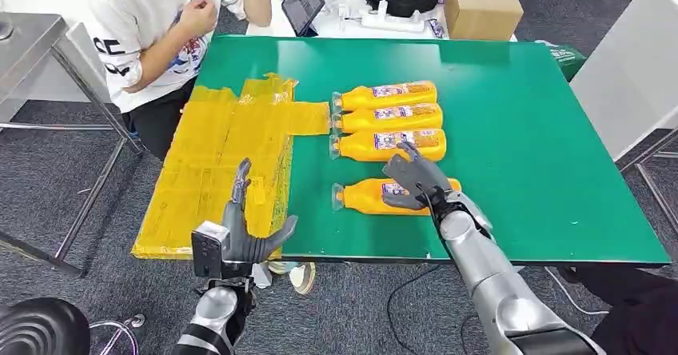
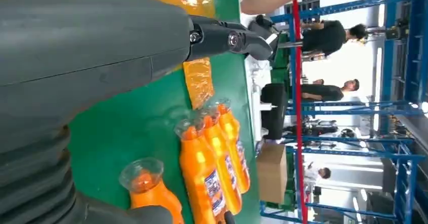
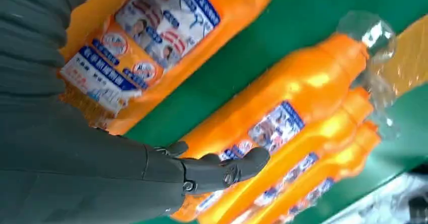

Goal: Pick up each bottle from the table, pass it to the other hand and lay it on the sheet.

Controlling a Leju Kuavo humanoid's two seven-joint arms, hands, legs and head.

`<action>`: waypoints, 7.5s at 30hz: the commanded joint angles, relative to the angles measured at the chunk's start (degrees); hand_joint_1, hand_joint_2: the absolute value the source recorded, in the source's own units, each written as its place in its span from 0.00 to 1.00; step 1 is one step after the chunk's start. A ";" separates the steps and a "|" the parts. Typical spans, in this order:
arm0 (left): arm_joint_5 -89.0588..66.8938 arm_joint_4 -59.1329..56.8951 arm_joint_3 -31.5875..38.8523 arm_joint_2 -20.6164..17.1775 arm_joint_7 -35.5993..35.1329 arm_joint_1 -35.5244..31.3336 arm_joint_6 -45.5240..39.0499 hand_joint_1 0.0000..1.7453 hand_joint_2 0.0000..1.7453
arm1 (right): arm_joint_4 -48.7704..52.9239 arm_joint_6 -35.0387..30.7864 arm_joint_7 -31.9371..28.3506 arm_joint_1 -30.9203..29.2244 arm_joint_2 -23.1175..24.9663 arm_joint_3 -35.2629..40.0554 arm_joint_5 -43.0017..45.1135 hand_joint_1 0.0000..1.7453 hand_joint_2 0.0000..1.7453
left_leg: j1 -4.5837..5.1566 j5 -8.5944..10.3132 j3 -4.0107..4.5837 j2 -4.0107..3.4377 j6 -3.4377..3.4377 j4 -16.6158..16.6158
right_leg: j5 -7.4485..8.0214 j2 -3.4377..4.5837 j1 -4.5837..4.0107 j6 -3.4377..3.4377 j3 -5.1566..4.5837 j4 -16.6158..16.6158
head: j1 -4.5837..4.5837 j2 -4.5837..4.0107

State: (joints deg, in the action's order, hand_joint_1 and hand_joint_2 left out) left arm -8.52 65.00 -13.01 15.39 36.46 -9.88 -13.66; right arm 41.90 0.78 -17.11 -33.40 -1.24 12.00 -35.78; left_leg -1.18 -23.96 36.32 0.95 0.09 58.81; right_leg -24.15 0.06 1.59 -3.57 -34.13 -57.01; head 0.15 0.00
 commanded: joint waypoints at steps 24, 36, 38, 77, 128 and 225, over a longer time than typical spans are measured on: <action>0.31 -7.96 2.05 -0.37 1.11 -3.52 1.78 0.00 1.00 | -0.31 10.99 -0.51 -4.66 -15.94 23.98 2.76 0.00 1.00 | -0.01 -0.06 -0.14 -0.03 -0.07 0.00 | -0.02 0.01 -0.05 0.17 0.16 0.05 | 0.00 0.00; 0.52 -8.36 1.71 -0.34 0.29 -3.29 1.79 0.00 1.00 | -6.39 7.50 3.44 -5.29 -14.45 28.11 0.68 0.00 1.00 | -0.04 -0.04 -0.19 0.01 -0.06 -0.04 | -0.01 -0.04 -0.08 0.17 0.22 0.11 | 0.00 0.00; 0.65 -8.20 1.85 -0.30 0.16 -3.11 1.77 0.00 1.00 | -7.54 7.07 4.88 -5.59 -14.08 29.18 -0.57 0.00 1.00 | -0.05 -0.06 -0.24 -0.04 -0.07 -0.04 | -0.01 0.00 -0.10 0.20 0.27 0.12 | 0.00 0.00; 6.27 -1.00 -1.14 0.45 -1.51 -0.15 5.27 0.00 1.00 | 36.82 -33.02 -14.16 19.63 3.70 -0.58 5.23 1.00 1.00 | -0.09 -0.16 -0.10 0.07 -0.03 0.00 | -0.18 -0.11 -0.15 0.24 0.07 -0.04 | 0.02 0.00; 24.89 2.52 -10.09 -1.69 -8.75 -0.90 26.61 0.00 1.00 | 14.48 -31.46 -22.89 21.70 11.15 19.16 6.05 1.00 1.00 | 0.06 -0.07 0.02 0.10 -0.02 -0.09 | -0.12 -0.07 0.06 0.19 -0.01 0.05 | 0.00 0.00; -59.46 -43.81 0.69 -15.75 -19.00 -31.95 -15.11 1.00 1.00 | 60.69 -30.16 -22.89 29.83 11.44 4.79 32.05 0.00 0.00 | 0.00 -0.05 0.12 -0.12 0.00 -0.01 | -0.09 0.13 -0.01 0.20 -0.25 -0.02 | -0.02 0.00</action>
State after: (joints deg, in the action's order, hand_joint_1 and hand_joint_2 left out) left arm -67.78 29.94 -9.75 1.16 17.64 -37.58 -29.49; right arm 99.93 -29.16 -40.15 -3.53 10.64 18.88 -4.02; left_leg -1.12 -23.96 36.59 0.86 0.14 58.78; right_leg -24.19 0.22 1.68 -3.53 -34.54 -57.05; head 0.13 0.00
